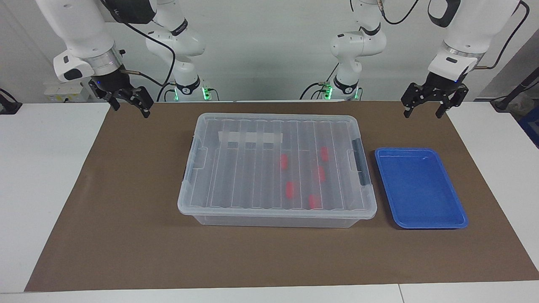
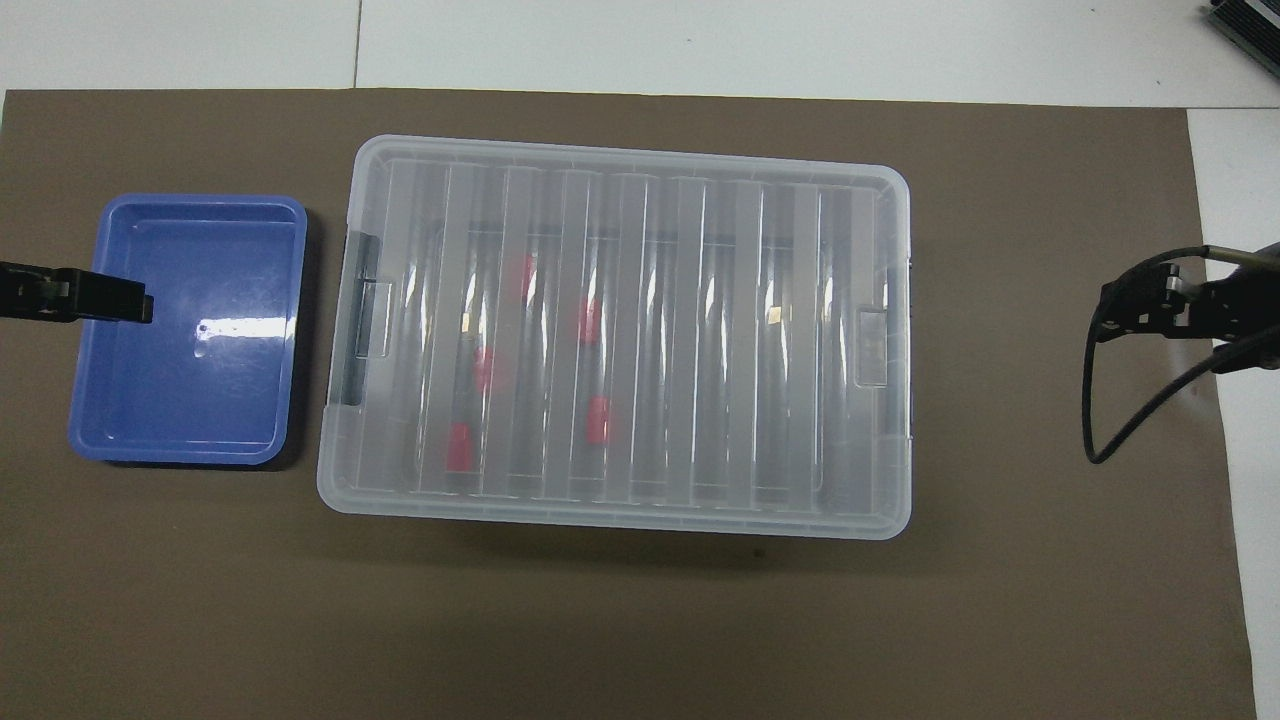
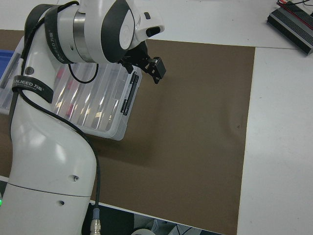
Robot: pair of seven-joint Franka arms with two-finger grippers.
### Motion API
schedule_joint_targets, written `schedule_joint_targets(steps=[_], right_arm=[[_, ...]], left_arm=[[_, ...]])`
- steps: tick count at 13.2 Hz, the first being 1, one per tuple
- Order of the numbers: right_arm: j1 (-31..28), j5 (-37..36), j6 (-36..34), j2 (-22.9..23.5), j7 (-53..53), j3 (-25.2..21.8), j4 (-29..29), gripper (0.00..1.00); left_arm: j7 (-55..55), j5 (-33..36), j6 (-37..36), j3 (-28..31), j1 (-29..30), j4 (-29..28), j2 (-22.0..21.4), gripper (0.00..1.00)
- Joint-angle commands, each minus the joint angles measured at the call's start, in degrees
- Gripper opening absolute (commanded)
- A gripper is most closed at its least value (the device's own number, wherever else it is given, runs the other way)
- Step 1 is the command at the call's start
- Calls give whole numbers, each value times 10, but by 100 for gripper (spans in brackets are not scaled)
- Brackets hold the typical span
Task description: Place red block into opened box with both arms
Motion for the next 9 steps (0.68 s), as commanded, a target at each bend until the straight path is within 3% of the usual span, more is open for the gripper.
schedule_joint_targets(steps=[1, 9], right_arm=[[-9, 6, -6, 1, -15, 3, 4, 100], [-11, 7, -6, 1, -15, 3, 3, 100]], left_arm=[[2, -1, 4, -5, 7, -7, -6, 100], [0, -2, -45, -6, 4, -4, -12, 100]])
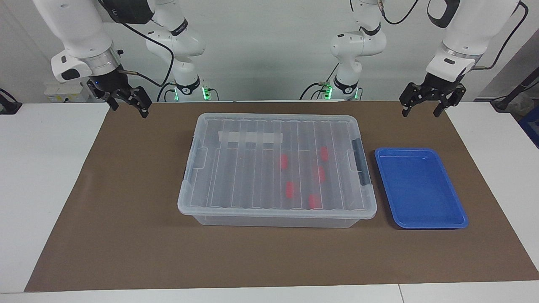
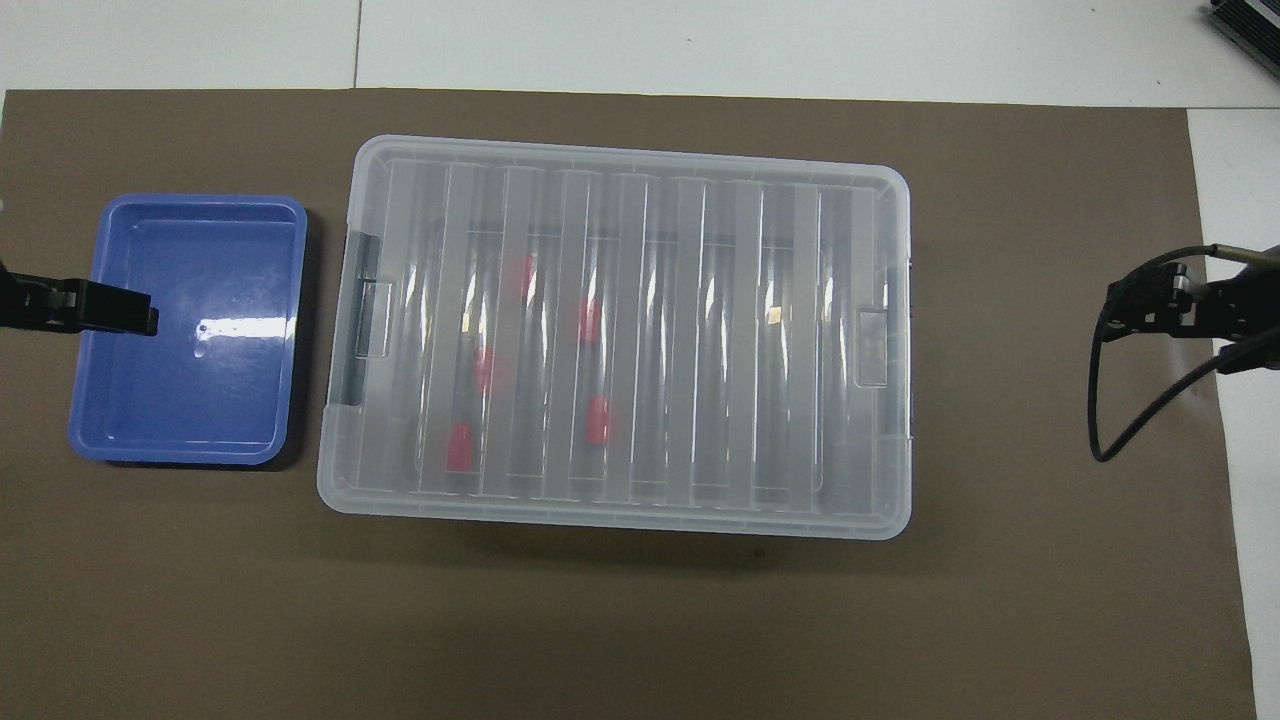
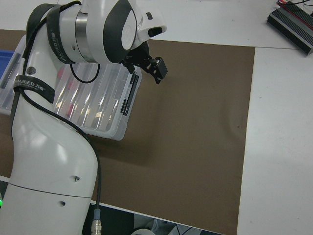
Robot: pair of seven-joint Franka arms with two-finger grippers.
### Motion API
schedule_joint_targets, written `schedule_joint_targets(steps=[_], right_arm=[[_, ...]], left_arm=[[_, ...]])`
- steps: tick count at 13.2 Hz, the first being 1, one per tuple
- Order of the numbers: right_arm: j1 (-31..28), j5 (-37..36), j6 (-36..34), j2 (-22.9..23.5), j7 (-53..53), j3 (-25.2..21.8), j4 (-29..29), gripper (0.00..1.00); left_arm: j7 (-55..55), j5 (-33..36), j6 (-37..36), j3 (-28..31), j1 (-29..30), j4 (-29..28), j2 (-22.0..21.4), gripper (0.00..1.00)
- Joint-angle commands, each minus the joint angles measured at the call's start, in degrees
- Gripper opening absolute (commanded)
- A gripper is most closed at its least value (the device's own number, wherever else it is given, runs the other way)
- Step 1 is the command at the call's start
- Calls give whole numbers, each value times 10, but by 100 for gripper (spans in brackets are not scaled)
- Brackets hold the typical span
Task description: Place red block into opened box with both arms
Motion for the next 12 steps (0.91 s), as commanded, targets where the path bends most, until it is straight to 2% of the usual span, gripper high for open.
schedule_joint_targets(steps=[1, 12], right_arm=[[-7, 7, -6, 1, -14, 3, 3, 100], [-7, 7, -6, -3, -13, 3, -4, 100]], left_arm=[[0, -2, -28, -3, 4, -4, -14, 100], [0, -2, -33, -2, 8, -9, -18, 100]])
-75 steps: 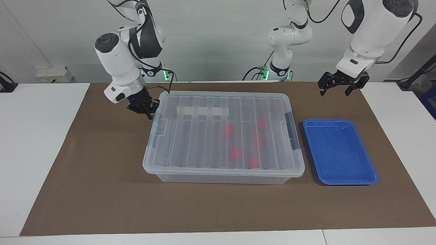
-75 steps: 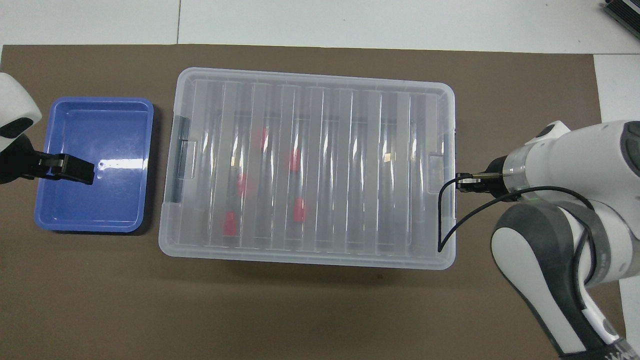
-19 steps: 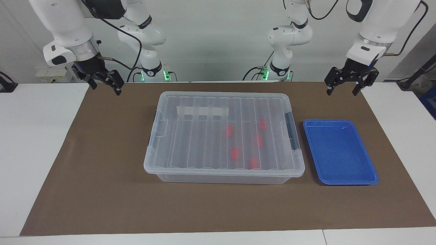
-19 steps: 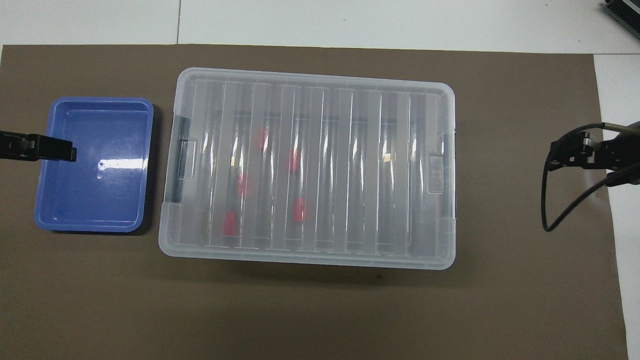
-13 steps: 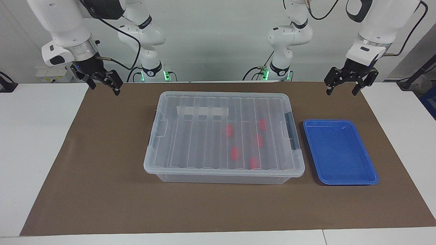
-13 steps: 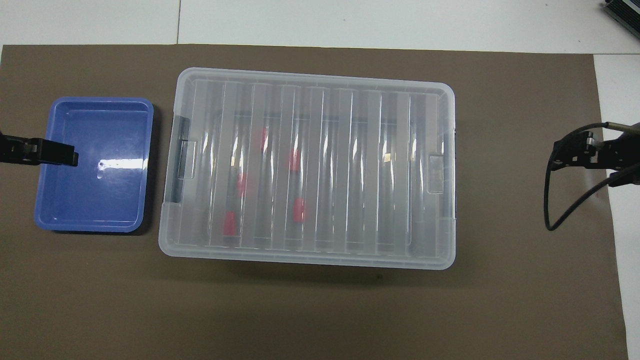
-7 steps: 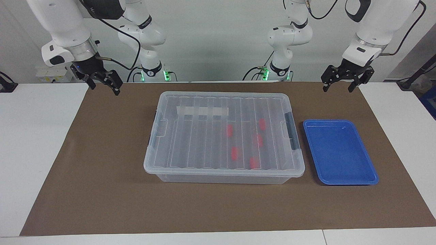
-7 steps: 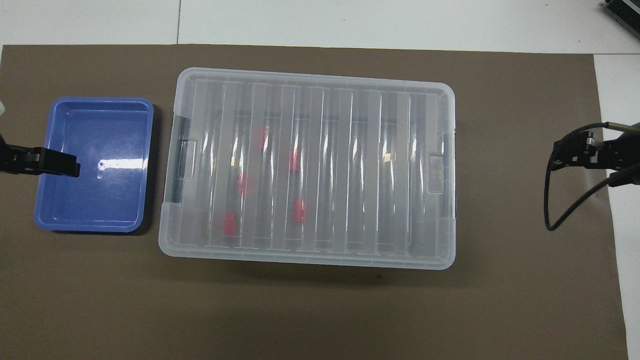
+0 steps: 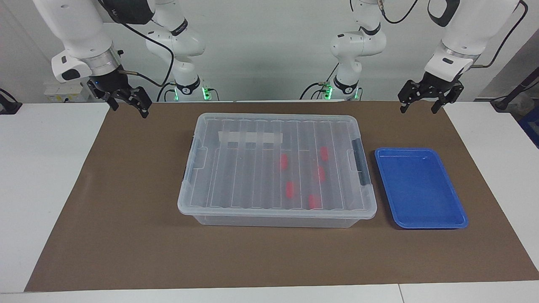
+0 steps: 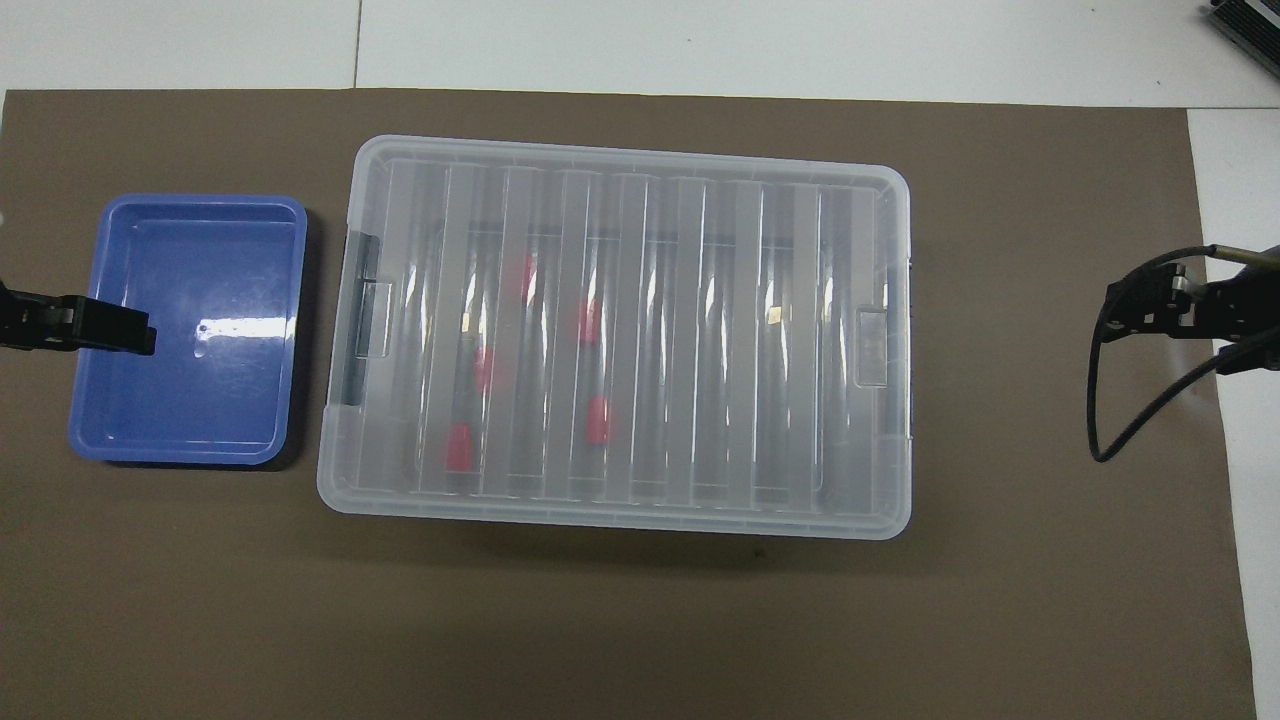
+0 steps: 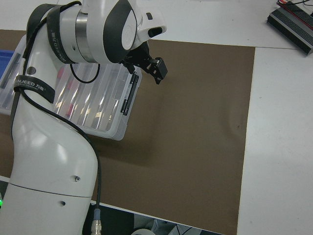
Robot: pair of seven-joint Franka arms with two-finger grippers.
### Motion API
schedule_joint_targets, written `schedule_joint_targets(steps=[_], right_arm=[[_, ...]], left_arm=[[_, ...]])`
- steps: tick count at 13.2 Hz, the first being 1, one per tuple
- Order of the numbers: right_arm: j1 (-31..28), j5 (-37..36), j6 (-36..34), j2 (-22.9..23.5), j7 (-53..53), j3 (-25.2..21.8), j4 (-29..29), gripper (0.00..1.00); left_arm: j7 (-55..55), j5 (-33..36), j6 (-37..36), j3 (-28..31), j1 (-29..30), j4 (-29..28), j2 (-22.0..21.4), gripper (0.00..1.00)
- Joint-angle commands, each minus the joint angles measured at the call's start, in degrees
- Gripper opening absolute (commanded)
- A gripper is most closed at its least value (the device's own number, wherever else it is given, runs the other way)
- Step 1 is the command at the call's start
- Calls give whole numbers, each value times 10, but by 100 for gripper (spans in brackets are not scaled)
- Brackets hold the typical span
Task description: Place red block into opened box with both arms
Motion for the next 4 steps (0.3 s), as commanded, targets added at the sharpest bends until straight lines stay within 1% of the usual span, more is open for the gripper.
schedule_joint_targets(steps=[1, 4], right_arm=[[-7, 7, -6, -3, -13, 3, -3, 100], [-7, 7, -6, -3, -11, 3, -4, 100]], left_arm=[[1, -2, -9, -2, 5, -9, -14, 100], [1, -2, -9, -2, 6, -9, -14, 100]])
